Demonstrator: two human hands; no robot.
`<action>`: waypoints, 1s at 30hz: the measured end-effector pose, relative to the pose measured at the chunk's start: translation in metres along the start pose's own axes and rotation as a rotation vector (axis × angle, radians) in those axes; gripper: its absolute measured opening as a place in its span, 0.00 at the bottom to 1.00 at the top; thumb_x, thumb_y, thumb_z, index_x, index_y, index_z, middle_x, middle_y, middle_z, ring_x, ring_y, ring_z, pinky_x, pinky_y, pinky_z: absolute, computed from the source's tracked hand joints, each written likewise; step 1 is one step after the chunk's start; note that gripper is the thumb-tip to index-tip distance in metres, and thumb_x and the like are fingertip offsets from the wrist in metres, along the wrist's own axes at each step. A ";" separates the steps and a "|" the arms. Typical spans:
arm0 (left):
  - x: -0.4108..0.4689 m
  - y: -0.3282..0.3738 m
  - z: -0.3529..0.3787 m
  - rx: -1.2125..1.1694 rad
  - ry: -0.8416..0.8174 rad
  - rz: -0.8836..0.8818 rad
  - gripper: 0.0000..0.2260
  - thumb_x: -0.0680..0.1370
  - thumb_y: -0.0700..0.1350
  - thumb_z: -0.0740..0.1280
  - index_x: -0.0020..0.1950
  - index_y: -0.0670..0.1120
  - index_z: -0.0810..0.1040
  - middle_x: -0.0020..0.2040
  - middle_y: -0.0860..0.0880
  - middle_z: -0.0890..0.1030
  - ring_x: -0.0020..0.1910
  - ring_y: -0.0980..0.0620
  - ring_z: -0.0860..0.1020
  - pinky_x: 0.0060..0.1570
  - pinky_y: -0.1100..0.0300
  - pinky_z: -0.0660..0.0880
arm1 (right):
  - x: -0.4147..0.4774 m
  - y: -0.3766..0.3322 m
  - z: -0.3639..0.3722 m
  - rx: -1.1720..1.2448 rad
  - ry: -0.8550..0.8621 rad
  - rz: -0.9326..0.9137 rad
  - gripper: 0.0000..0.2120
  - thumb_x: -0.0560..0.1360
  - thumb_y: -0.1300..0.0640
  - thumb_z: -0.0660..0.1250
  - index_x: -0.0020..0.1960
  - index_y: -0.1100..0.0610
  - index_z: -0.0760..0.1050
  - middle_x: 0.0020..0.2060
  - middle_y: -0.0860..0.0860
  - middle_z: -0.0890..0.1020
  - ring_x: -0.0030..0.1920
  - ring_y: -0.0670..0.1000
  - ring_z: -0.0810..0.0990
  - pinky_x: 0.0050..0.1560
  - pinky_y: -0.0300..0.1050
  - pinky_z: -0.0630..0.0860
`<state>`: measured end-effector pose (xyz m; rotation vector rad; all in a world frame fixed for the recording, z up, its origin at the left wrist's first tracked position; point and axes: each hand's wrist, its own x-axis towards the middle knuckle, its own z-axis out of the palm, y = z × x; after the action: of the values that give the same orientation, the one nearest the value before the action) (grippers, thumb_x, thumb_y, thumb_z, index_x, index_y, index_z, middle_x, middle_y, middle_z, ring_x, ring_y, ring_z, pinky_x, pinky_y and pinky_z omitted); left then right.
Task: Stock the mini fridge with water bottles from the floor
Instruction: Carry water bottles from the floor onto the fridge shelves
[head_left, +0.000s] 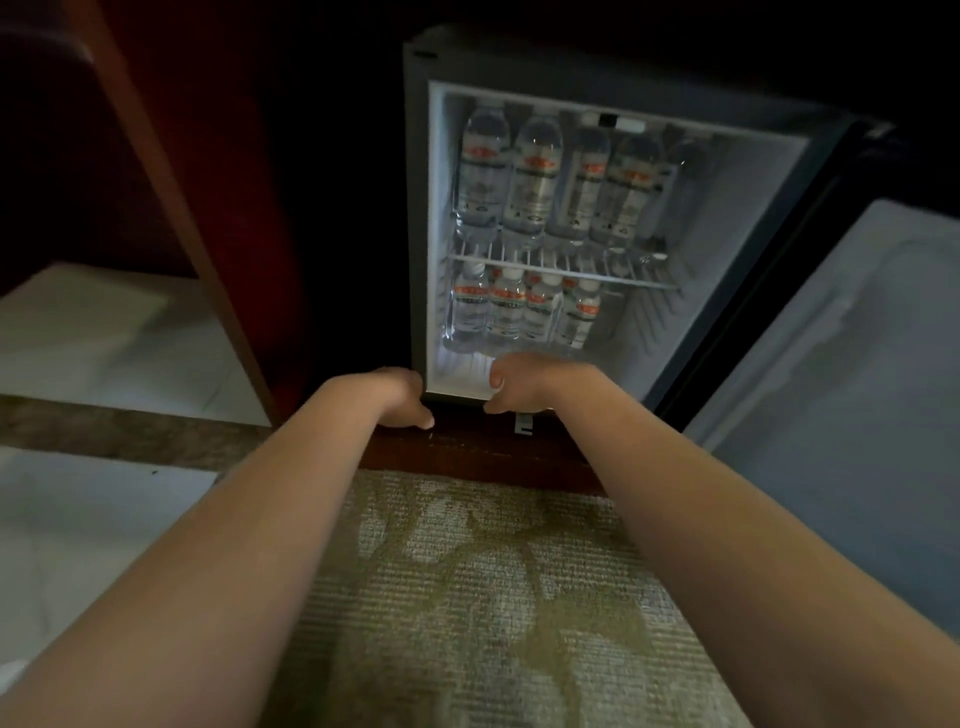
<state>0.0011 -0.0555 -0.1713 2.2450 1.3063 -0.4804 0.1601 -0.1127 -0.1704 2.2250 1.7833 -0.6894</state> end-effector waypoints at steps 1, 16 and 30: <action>-0.014 -0.005 -0.005 0.006 -0.001 0.005 0.25 0.80 0.50 0.63 0.74 0.43 0.62 0.71 0.43 0.66 0.67 0.44 0.68 0.61 0.56 0.69 | -0.012 -0.012 -0.006 -0.010 0.011 -0.008 0.23 0.78 0.50 0.63 0.69 0.60 0.68 0.65 0.56 0.73 0.62 0.56 0.73 0.57 0.46 0.72; -0.209 -0.184 0.001 -0.132 0.240 -0.204 0.19 0.76 0.52 0.67 0.61 0.41 0.76 0.60 0.42 0.78 0.55 0.44 0.76 0.53 0.55 0.72 | -0.140 -0.250 0.028 -0.193 0.138 -0.287 0.13 0.78 0.56 0.60 0.60 0.57 0.75 0.57 0.54 0.78 0.51 0.56 0.78 0.44 0.45 0.72; -0.249 -0.305 0.142 -0.349 0.162 -0.488 0.23 0.78 0.50 0.65 0.69 0.38 0.69 0.69 0.39 0.71 0.67 0.41 0.70 0.62 0.54 0.67 | -0.129 -0.323 0.134 -0.260 -0.186 -0.423 0.14 0.78 0.50 0.61 0.36 0.56 0.71 0.38 0.53 0.75 0.35 0.50 0.72 0.33 0.44 0.67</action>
<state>-0.3928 -0.1843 -0.2284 1.7030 1.8718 -0.2104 -0.2016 -0.2035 -0.1846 1.5809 2.1251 -0.6664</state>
